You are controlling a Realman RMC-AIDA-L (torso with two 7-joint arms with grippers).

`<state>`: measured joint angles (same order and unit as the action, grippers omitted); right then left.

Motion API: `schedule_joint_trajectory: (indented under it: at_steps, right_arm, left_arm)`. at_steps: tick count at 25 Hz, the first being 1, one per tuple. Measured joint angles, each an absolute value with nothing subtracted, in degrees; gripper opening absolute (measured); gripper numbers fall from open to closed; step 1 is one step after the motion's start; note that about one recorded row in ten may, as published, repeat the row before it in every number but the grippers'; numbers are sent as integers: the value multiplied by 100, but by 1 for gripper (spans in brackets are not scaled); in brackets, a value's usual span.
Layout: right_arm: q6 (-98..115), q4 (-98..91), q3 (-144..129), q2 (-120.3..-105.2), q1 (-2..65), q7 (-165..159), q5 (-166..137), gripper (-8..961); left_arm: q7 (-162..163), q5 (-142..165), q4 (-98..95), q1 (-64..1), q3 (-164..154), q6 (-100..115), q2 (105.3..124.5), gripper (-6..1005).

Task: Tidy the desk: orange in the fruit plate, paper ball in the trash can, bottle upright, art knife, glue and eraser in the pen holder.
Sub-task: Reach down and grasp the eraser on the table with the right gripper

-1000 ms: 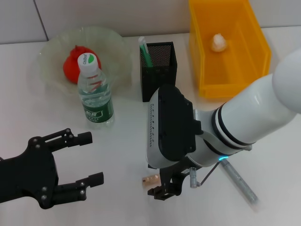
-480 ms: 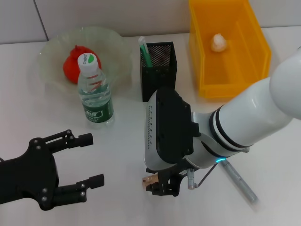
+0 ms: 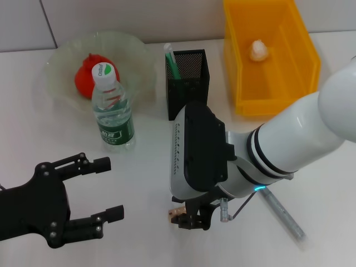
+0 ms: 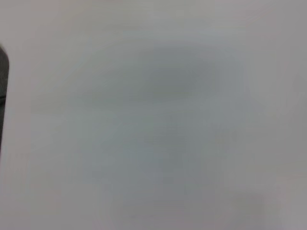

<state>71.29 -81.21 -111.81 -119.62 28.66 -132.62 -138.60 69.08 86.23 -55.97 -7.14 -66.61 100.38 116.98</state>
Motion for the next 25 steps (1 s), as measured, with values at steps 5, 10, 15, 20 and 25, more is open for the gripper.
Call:
schedule_joint_trajectory:
  at_steps: [5, 10, 15, 20, 25]
  right_arm:
    - [7087, -8120, -11180, -11962, 2862, -13267, -13860, 293]
    - [7078, -8095, -11234, -11962, 2894, -13276, -13860, 284]
    - [7075, -8057, -11241, -11963, 2920, -13309, -13860, 283]
    - [7034, -8022, -11241, -11966, 2928, -13333, -13859, 274]
    - [7021, -7974, -11241, -11970, 2932, -13342, -13854, 261]
  left_arm:
    - [6908, 8622, -5599, -721, -6644, 10036, 11698, 791]
    - [6908, 8622, -5599, -724, -6635, 10036, 11686, 791]
    - [6908, 8622, -5599, -740, -6635, 10036, 11683, 791]
    - [6908, 8622, -5599, -760, -6637, 10036, 11680, 791]
    - [6908, 8622, -5599, -774, -6643, 10036, 11680, 791]
